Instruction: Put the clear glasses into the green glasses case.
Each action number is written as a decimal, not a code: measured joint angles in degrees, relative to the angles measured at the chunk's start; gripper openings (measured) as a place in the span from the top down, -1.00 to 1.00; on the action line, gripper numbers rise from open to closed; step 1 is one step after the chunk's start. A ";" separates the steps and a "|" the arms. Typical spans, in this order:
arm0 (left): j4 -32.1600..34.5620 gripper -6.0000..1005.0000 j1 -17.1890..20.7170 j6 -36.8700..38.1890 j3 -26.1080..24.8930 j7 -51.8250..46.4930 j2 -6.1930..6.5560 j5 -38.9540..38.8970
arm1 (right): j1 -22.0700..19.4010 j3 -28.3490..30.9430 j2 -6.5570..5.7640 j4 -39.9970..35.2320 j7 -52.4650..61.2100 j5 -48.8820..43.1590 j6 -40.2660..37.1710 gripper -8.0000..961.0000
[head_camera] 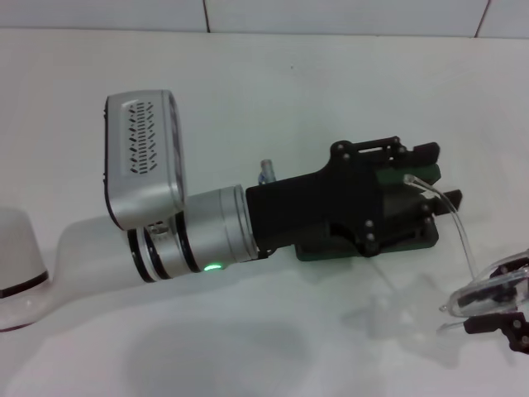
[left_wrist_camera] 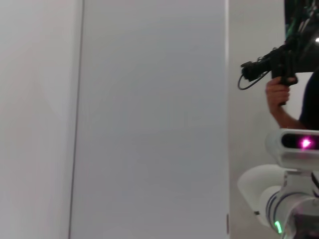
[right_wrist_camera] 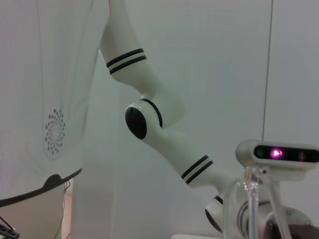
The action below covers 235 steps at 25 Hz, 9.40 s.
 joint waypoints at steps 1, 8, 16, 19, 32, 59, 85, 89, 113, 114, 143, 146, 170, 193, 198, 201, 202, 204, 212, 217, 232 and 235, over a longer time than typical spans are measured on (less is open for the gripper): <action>0.39 -0.04 -0.02 0.01 0.14 0.00 0.00 0.16 | 0.00 0.00 0.01 0.03 0.01 -0.01 0.22 0.74; 1.90 -0.04 -0.03 0.13 1.94 0.00 -0.04 0.42 | 0.23 0.01 -0.09 0.15 0.04 -0.03 1.40 0.74; 2.80 -0.04 0.19 0.17 2.59 0.00 -0.04 0.49 | 0.70 0.01 -0.26 0.17 0.09 -0.12 2.13 0.74; 3.20 -0.04 0.40 0.17 2.83 0.00 -0.04 0.49 | 0.71 0.02 -0.31 0.17 0.13 -0.37 2.39 0.74; 3.34 -0.04 0.60 1.75 3.87 0.00 0.08 0.47 | 0.79 0.17 -0.01 0.16 1.29 -0.94 3.29 0.74; 3.33 -0.04 0.60 1.74 4.07 0.04 0.14 0.48 | 0.94 0.30 -0.15 0.15 1.25 -0.90 3.82 0.74; -9.44 -0.04 8.51 5.98 -3.69 4.04 1.82 -22.37 | 13.70 -0.64 2.11 -23.85 41.28 -19.05 15.36 0.74; -10.96 -0.04 8.83 7.29 -4.90 3.38 2.06 -22.20 | 21.16 -5.94 2.18 -25.52 50.62 -27.37 15.50 0.74; -11.43 -0.04 9.06 7.54 -4.56 2.56 2.33 -22.08 | 29.09 -37.26 3.00 -28.55 67.70 -43.09 26.49 0.73; -11.43 -0.04 9.05 7.54 -4.55 2.56 2.34 -22.09 | 28.96 -38.61 3.08 -28.54 68.36 -43.73 27.38 0.73; -12.22 -0.04 8.76 7.53 -4.55 2.89 1.86 -22.02 | 29.29 -50.11 3.26 -28.89 73.40 -43.03 34.72 0.73; -12.22 -0.04 8.58 7.35 -4.55 2.90 1.81 -22.02 | 29.32 -50.45 3.27 -28.87 73.55 -43.14 34.84 0.73; -13.47 -0.04 7.86 7.09 -4.84 2.70 1.54 -22.02 | 24.23 -47.78 2.96 -39.62 73.12 -43.54 34.93 0.31; -13.63 -0.04 7.44 7.04 -4.90 2.41 2.36 -22.07 | 8.26 -39.12 2.95 -51.60 65.13 -36.43 38.95 0.27; -13.65 -0.04 6.90 7.00 -4.90 2.32 2.51 -22.32 | 9.10 -39.65 2.85 -50.60 64.57 -34.90 35.15 0.27; -13.70 -0.04 6.48 6.94 -4.89 2.30 2.46 -22.35 | 10.79 -40.93 2.98 -47.02 64.52 -35.26 35.24 0.27; -13.71 -0.04 6.37 6.93 -4.89 2.30 2.42 -22.35 | 11.43 -41.15 3.02 -45.47 64.51 -35.34 35.63 0.28; -13.75 -0.04 6.22 6.92 -4.90 2.29 2.37 -22.37 | 12.44 -41.28 3.10 -43.03 64.51 -35.37 36.68 0.28; -14.29 -0.04 6.07 6.86 -5.33 2.33 2.16 -22.46 | 13.31 -44.83 3.14 -38.72 64.58 -35.58 43.01 0.28; -14.34 -0.03 6.04 6.83 -5.82 2.27 2.09 -22.32 | 12.53 -43.96 2.95 -40.65 63.87 -33.59 40.42 0.28; -17.75 -0.03 3.12 5.09 -5.30 -4.19 2.44 -21.38 | -5.95 -19.69 2.83 -34.10 33.07 -0.59 37.48 0.28; -18.00 -0.03 1.01 1.84 -5.28 -6.19 2.31 -19.44 | -6.72 -13.71 2.60 -23.47 24.24 7.87 36.60 0.28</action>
